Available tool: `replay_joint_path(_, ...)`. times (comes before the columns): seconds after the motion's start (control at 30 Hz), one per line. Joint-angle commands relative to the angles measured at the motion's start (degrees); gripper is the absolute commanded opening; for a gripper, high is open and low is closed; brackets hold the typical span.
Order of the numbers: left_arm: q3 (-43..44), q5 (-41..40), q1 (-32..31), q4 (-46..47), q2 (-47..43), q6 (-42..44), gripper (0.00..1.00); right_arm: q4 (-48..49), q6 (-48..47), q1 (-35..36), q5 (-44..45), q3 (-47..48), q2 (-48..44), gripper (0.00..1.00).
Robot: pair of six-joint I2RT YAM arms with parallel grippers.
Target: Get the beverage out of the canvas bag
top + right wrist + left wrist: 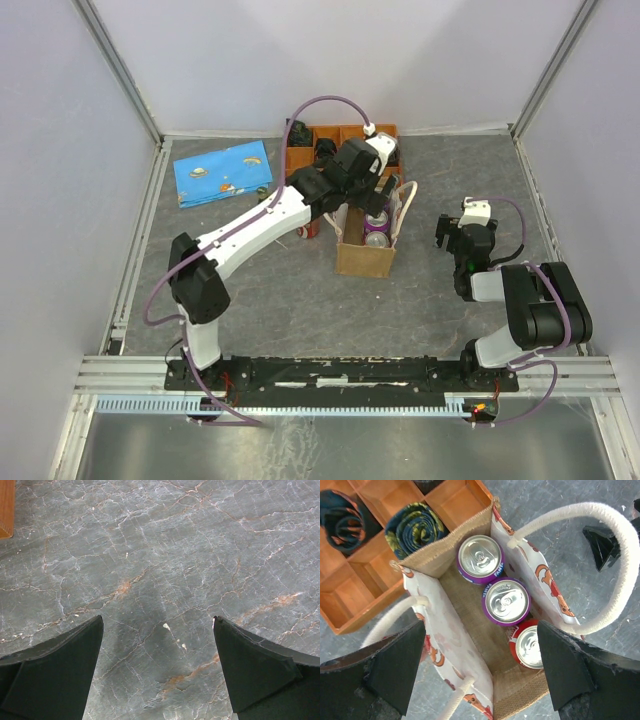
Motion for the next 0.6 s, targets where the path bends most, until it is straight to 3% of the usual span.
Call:
replay_joint_path(0.0, -1.66, 0.06, -1.14, 2.41, 2.04, -5.96, 0.99, 1.69, 0.22, -0.24, -0.55, 1.61, -0.69, 0.99)
replay_joint_path(0.57, -10.17, -5.34, -6.38, 3.64, 1.69, -19.50, 0.99, 1.64, 0.13, -0.22, -0.55, 1.60, -0.73, 0.99)
